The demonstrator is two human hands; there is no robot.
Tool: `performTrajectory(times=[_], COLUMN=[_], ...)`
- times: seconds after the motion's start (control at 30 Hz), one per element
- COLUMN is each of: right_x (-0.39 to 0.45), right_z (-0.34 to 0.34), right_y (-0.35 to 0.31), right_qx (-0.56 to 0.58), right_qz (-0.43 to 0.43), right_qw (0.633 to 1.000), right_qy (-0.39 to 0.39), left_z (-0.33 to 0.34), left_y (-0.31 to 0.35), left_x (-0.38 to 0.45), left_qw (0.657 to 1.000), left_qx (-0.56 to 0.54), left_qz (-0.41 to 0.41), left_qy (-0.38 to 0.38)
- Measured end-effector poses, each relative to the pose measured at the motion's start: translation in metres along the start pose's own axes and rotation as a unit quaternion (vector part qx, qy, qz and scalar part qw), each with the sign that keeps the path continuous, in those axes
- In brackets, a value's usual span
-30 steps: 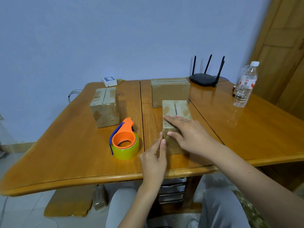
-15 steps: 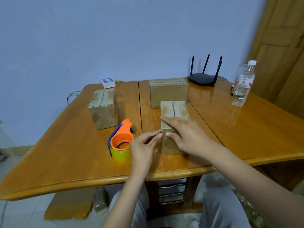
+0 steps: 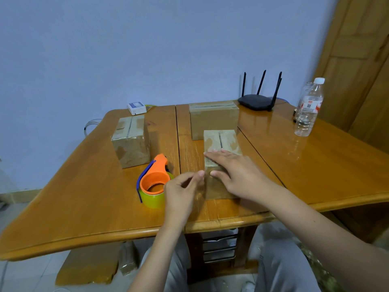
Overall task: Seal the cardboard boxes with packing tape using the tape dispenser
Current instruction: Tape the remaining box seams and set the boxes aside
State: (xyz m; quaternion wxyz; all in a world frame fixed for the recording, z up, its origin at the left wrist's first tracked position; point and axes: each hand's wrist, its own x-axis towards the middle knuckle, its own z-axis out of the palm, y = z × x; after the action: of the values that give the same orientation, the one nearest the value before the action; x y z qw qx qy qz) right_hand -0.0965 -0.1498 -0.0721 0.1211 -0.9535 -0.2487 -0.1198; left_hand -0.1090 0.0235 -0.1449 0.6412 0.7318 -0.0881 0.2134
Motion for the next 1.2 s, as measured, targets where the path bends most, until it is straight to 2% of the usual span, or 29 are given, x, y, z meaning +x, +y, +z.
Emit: performTrajectory(times=[0.37,0.47,0.53,0.6,0.63,0.7,0.77,0.9,1.03,1.2], right_x=[0.000,-0.001,-0.001,-0.003,-0.005,-0.012,-0.020,-0.032,-0.036,-0.040], right_z=[0.000,-0.005,-0.013,-0.022,-0.026,-0.029,-0.025,-0.001,0.018,0.033], right_y=[-0.002,0.003,0.006,0.012,0.015,0.023,0.028,0.024,0.021,0.022], right_qx=[-0.009,0.051,0.219,0.362,0.384,0.381,0.369,0.361,0.352,0.294], right_qz=[-0.005,0.004,0.035,0.083,0.112,0.151,0.166,0.168,0.165,0.177], right_qw=[1.000,0.998,0.975,0.917,0.894,0.881,0.893,0.907,0.916,0.921], right_qy=[-0.012,-0.031,0.021,0.143,0.199,0.238,0.197,0.141,0.100,0.187], left_z=[0.002,-0.002,-0.006,-0.011,-0.013,-0.017,-0.020,-0.006,0.005,0.005], left_y=[0.002,0.008,0.011,0.017,0.020,0.027,0.034,0.039,0.028,0.021], left_x=[0.013,0.015,0.019,0.023,0.024,0.027,0.030,0.031,0.026,0.030], left_qw=[0.999,0.998,0.998,0.996,0.995,0.994,0.993,0.990,0.992,0.988], left_qx=[0.040,0.042,0.041,0.031,0.030,0.054,0.080,0.078,0.087,0.116], left_qz=[0.022,0.021,0.015,0.006,0.006,0.016,0.032,0.041,0.058,0.084], left_qy=[-0.009,-0.029,-0.045,-0.082,-0.095,-0.091,-0.080,-0.110,-0.067,-0.061])
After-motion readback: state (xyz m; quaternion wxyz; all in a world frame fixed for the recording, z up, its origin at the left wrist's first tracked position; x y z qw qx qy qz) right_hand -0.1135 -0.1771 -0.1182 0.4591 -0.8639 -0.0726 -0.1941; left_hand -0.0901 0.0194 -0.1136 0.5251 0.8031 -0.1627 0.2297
